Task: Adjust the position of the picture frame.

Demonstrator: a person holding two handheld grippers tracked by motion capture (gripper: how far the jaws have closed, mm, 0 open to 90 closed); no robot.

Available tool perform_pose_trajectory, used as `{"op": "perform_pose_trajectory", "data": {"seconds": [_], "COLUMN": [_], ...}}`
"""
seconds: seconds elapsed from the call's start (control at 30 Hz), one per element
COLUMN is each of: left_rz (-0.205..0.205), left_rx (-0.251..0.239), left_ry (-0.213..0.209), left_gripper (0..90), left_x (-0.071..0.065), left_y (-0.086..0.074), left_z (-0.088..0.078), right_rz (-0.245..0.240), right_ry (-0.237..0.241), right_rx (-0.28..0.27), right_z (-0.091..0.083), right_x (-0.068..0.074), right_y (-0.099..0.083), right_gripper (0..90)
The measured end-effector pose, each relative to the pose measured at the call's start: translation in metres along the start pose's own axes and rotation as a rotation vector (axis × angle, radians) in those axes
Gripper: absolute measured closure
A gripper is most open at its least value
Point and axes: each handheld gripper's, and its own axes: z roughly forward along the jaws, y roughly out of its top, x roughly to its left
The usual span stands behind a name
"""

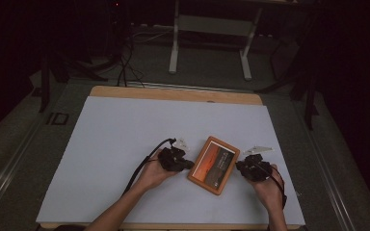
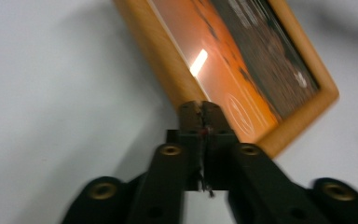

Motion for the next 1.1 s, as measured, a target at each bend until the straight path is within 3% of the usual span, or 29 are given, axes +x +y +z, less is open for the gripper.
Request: {"op": "perform_pose_trajectory", "data": {"seconds": [0.1, 0.13, 0.17, 0.2, 0.27, 0.3, 0.33, 0.37, 0.5, 0.83, 0.93, 0.97, 1.1], "left_rz": [-0.092, -0.119, -0.119, -0.128, -0.143, -0.142, -0.142, -0.144, -0.161, -0.184, -0.197, -0.197, -0.209], "left_rx": [-0.047, -0.044, -0.044, -0.029, -0.017, -0.01, -0.005, -0.002, 0.007, 0.031, 0.039, 0.045, 0.054], "left_ry": [-0.04, -0.045, -0.045, -0.055, -0.094, -0.108, -0.109, -0.109, -0.127, -0.181, -0.226, -0.226, -0.219], "left_gripper": [77.7, 69.4, 64.5, 60.4, 57.0, 49.1, 49.1, 41.8, 33.4, 35.5, 35.5, 35.4, 38.0], "left_x": [0.009, 0.013, 0.013, 0.015, 0.018, 0.019, 0.019, 0.019, 0.02, 0.024, 0.025, 0.025, 0.025], "left_y": [0.003, 0.006, 0.006, 0.007, 0.009, 0.01, 0.011, 0.012, 0.017, 0.019, 0.02, 0.021, 0.021], "left_z": [-0.005, -0.006, -0.006, -0.005, -0.001, 0.001, 0.004, 0.007, 0.019, 0.039, 0.044, 0.044, 0.042], "right_rz": [0.012, 0.032, 0.032, 0.033, 0.032, 0.051, 0.051, 0.066, 0.115, 0.165, 0.179, 0.186, 0.195], "right_ry": [0.011, 0.06, 0.06, 0.097, 0.116, 0.14, 0.14, 0.141, 0.185, 0.264, 0.287, 0.305, 0.305], "right_rx": [-0.021, -0.048, -0.048, -0.059, -0.054, -0.042, -0.042, -0.029, -0.014, 0.012, 0.009, 0.015, 0.02], "right_z": [-0.006, -0.011, -0.011, -0.012, -0.011, -0.006, -0.006, -0.002, 0.006, 0.025, 0.026, 0.028, 0.028], "right_x": [-0.001, -0.002, -0.002, 0.0, 0.001, 0.004, 0.004, 0.006, 0.005, 0.007, 0.006, 0.006, 0.006], "right_y": [0.001, 0.002, 0.002, 0.003, 0.004, 0.006, 0.006, 0.006, 0.004, 0.001, 0.0, 0.0, 0.0], "right_gripper": [74.0, 66.0, 66.0, 57.8, 52.7, 43.3, 43.3, 35.4, 25.9, 19.5, 20.1, 19.9, 21.6]}}
